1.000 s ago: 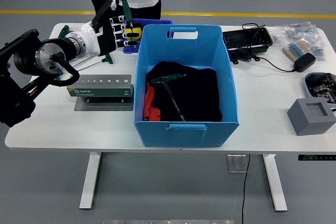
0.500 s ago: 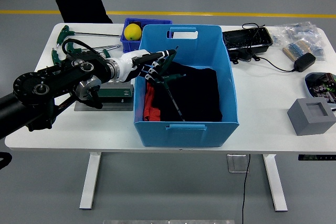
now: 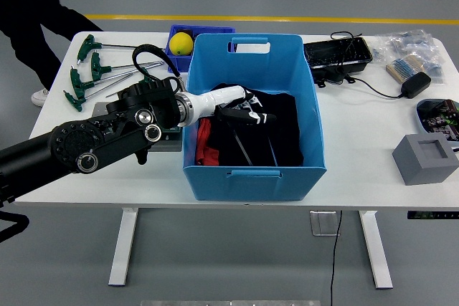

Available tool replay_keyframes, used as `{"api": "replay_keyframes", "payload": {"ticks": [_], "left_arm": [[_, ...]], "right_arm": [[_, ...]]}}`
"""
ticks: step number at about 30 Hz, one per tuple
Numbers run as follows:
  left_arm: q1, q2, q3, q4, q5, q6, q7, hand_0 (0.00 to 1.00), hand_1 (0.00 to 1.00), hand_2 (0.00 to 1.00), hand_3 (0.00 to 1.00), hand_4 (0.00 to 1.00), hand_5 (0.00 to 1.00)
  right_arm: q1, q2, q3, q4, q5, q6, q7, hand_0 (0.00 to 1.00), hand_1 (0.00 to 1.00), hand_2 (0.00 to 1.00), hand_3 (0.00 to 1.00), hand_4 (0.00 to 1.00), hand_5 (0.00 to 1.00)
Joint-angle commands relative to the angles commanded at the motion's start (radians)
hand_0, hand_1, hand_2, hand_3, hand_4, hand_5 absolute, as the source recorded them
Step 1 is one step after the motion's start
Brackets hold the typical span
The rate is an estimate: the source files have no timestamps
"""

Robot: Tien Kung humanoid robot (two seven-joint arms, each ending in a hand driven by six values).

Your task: Lift tool from toolbox,place it in box,lift tool from toolbox,place it in box

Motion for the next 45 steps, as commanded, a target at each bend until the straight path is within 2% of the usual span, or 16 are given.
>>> {"api": "replay_keyframes", "payload": {"ticks": [5, 8, 11, 16, 21, 23, 26, 28, 31, 33, 34, 36, 39, 40, 43, 45], "left_arm": [[0.014, 0.013, -0.025, 0.005, 0.215, 0.005, -0.022, 0.481, 0.57, 0.683, 0.746, 0.832, 0.834], [0.039, 0.024, -0.075, 0.011, 0.333, 0.021, -0.033, 0.481, 0.57, 0.683, 0.746, 0.832, 0.834], [0.086, 0.034, -0.149, 0.019, 0.325, 0.03, -0.036, 0.485, 0.571, 0.683, 0.74, 0.832, 0.833], [0.225, 0.053, -0.354, 0.019, 0.315, 0.051, -0.028, 0.481, 0.566, 0.675, 0.732, 0.833, 0.833], [0.353, 0.072, -0.553, -0.015, 0.413, 0.054, -0.019, 0.481, 0.566, 0.675, 0.732, 0.833, 0.833], [0.423, 0.069, -0.644, -0.042, 0.453, 0.058, -0.012, 0.493, 0.564, 0.673, 0.729, 0.835, 0.836], [0.505, 0.048, -0.761, -0.085, 0.457, 0.085, -0.019, 0.493, 0.564, 0.673, 0.729, 0.835, 0.836], [0.553, 0.023, -0.839, -0.11, 0.455, 0.105, -0.027, 0.509, 0.565, 0.67, 0.724, 0.836, 0.836], [0.627, -0.026, -0.969, -0.156, 0.403, 0.16, -0.069, 0.509, 0.565, 0.67, 0.724, 0.836, 0.836], [0.674, -0.053, -1.054, -0.19, 0.355, 0.209, -0.123, 0.509, 0.565, 0.67, 0.724, 0.836, 0.836], [0.696, -0.061, -1.099, -0.203, 0.331, 0.231, -0.151, 0.558, 0.616, 0.69, 0.719, 0.836, 0.822], [0.732, -0.074, -1.184, -0.222, 0.283, 0.271, -0.207, 0.558, 0.616, 0.69, 0.719, 0.836, 0.822], [0.81, -0.106, -1.307, -0.25, 0.171, 0.359, -0.322, 0.558, 0.616, 0.69, 0.719, 0.836, 0.822], [0.841, -0.121, -1.341, -0.255, 0.126, 0.388, -0.363, 0.632, 0.684, 0.745, 0.723, 0.839, 0.81], [0.91, -0.152, -1.379, -0.252, 0.003, 0.434, -0.466, 0.632, 0.684, 0.745, 0.723, 0.839, 0.81], [0.951, -0.164, -1.389, -0.237, -0.086, 0.438, -0.512, 0.632, 0.684, 0.745, 0.723, 0.839, 0.81]], "right_arm": [[-0.005, 0.001, 0.022, 0.0, -0.015, 0.002, -0.002, 0.722, 0.713, 0.768, 0.61, 0.871, 0.691], [-0.007, 0.002, 0.028, 0.0, -0.015, 0.002, -0.002, 0.722, 0.713, 0.768, 0.61, 0.871, 0.691], [-0.009, 0.003, 0.027, 0.0, -0.008, 0.002, 0.0, 0.722, 0.713, 0.767, 0.611, 0.869, 0.69], [-0.016, 0.008, 0.012, 0.0, 0.023, -0.005, 0.007, 0.719, 0.713, 0.766, 0.609, 0.866, 0.688], [-0.021, 0.011, -0.029, 0.0, 0.078, -0.016, 0.023, 0.719, 0.713, 0.766, 0.609, 0.866, 0.688], [-0.028, 0.012, -0.075, 0.0, 0.133, -0.024, 0.036, 0.717, 0.712, 0.765, 0.609, 0.866, 0.688], [-0.034, 0.015, -0.106, 0.0, 0.167, -0.03, 0.044, 0.717, 0.712, 0.765, 0.609, 0.866, 0.688], [-0.037, 0.016, -0.129, 0.0, 0.19, -0.034, 0.05, 0.716, 0.709, 0.764, 0.608, 0.865, 0.687], [-0.043, 0.019, -0.158, 0.0, 0.214, -0.04, 0.056, 0.716, 0.709, 0.764, 0.608, 0.865, 0.687], [-0.046, 0.021, -0.159, 0.002, 0.212, -0.045, 0.056, 0.716, 0.709, 0.764, 0.608, 0.865, 0.687], [-0.047, 0.022, -0.16, 0.003, 0.213, -0.048, 0.056, 0.712, 0.707, 0.763, 0.607, 0.864, 0.687], [-0.05, 0.024, -0.162, 0.004, 0.213, -0.052, 0.056, 0.712, 0.707, 0.763, 0.607, 0.864, 0.687], [-0.054, 0.027, -0.17, 0.006, 0.22, -0.058, 0.057, 0.712, 0.707, 0.763, 0.607, 0.864, 0.687], [-0.055, 0.028, -0.173, 0.007, 0.224, -0.06, 0.057, 0.711, 0.705, 0.763, 0.606, 0.863, 0.686], [-0.056, 0.03, -0.18, 0.007, 0.234, -0.065, 0.059, 0.711, 0.705, 0.763, 0.606, 0.863, 0.686], [-0.057, 0.031, -0.182, 0.008, 0.234, -0.067, 0.058, 0.711, 0.705, 0.763, 0.606, 0.863, 0.686]]}}
